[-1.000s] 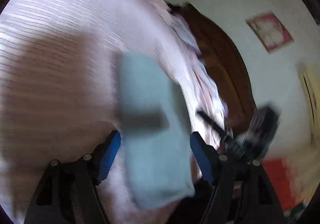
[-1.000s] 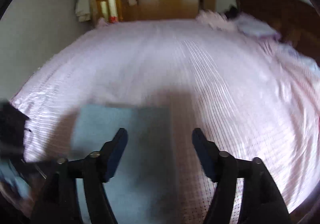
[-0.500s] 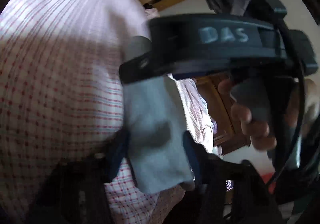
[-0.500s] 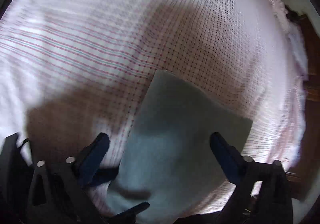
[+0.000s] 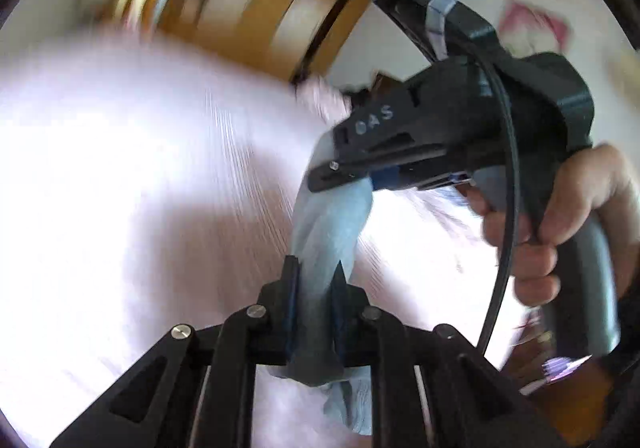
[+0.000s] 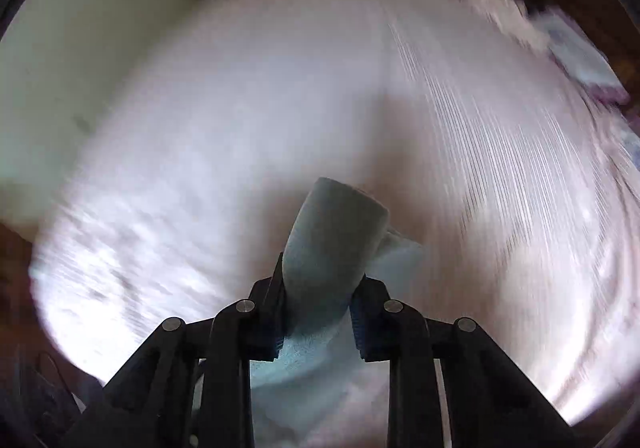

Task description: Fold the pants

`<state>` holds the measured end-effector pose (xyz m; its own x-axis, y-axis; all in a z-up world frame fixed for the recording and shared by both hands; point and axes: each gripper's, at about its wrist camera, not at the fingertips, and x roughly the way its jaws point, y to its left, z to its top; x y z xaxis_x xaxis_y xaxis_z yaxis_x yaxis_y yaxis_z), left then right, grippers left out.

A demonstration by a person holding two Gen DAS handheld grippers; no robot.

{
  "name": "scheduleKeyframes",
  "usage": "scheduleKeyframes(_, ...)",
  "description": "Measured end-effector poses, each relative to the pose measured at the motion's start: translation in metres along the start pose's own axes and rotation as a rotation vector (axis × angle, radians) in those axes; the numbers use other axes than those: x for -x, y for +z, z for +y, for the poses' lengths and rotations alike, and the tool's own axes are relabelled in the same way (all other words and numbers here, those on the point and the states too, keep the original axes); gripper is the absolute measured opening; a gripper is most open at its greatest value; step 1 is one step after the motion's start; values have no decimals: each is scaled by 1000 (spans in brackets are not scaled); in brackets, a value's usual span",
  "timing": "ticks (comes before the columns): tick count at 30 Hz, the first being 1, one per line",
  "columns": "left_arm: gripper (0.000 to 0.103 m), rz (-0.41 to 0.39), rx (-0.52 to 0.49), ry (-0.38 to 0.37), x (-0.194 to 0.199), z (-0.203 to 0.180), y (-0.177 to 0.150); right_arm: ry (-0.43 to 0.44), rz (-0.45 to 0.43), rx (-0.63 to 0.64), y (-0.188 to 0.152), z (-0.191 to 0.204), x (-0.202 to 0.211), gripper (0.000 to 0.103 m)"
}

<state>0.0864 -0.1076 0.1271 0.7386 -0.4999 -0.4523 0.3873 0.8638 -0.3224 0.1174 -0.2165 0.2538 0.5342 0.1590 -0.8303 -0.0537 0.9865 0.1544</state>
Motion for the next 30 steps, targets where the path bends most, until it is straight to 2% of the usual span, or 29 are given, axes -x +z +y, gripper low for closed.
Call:
scheduleKeyframes(3,15,-152,-340,186,17,-43,26,208,-275,-30,-4,-18,53,18)
scheduleKeyframes(5,15,-250,-573,306,19,-74,14,298,-418,-61,-38,-35,64,19)
scheduleKeyframes(6,15,-275,-635,336,15,-84,4,299,-444,-80,-62,-43,57,19)
scheduleKeyframes(7,15,-262,-675,352,9,-91,-16,275,-425,-105,-89,-53,41,19)
scheduleKeyframes(8,15,-218,-664,334,0,-95,-33,255,-395,-126,-106,-63,28,19)
scheduleKeyframes(9,14,-157,-632,297,-9,-93,-50,219,-322,-160,-136,-78,-1,19)
scheduleKeyframes(10,14,-58,-577,236,-26,-90,-80,202,-263,-186,-156,-87,-22,18)
scheduleKeyframes(11,14,7,-555,210,-41,-91,-100,195,-197,-238,-182,-98,-43,17)
scheduleKeyframes(12,14,110,-545,189,-56,-92,-132,199,-143,-295,-206,-110,-58,14)
scheduleKeyframes(13,13,162,-557,178,-65,-95,-151,201,-107,-357,-229,-122,-69,13)
scheduleKeyframes(14,12,187,-615,186,-67,-101,-175,243,-97,-434,-250,-135,-72,12)
scheduleKeyframes(16,9,219,-692,146,-57,-107,-195,298,-98,-526,-270,-151,-67,11)
scheduleKeyframes(18,7,269,-661,108,-46,-98,-193,256,-91,-515,-275,-154,-59,12)
scheduleKeyframes(20,9,335,-604,81,-39,-86,-190,177,-90,-457,-274,-149,-52,28)
scheduleKeyframes(21,12,361,-557,67,-32,-77,-187,130,-92,-417,-271,-149,-49,43)
scheduleKeyframes(22,13,366,-503,39,-22,-66,-181,86,-100,-371,-267,-151,-46,49)
scheduleKeyframes(24,23,311,-311,-56,4,-42,-164,51,-146,-296,-264,-159,-35,49)
scheduleKeyframes(25,28,265,-235,-80,14,-21,-139,42,-179,-262,-260,-161,-30,49)
scheduleKeyframes(27,53,126,-66,-107,24,-3,-109,52,-232,-215,-246,-159,-23,53)
scheduleKeyframes(28,55,89,-7,-126,19,3,-98,78,-256,-187,-235,-158,-25,58)
scheduleKeyframes(29,56,84,24,-139,34,5,-107,75,-266,-172,-224,-158,-31,58)
scheduleKeyframes(30,57,97,47,-155,20,6,-97,44,-265,-179,-217,-158,-35,58)
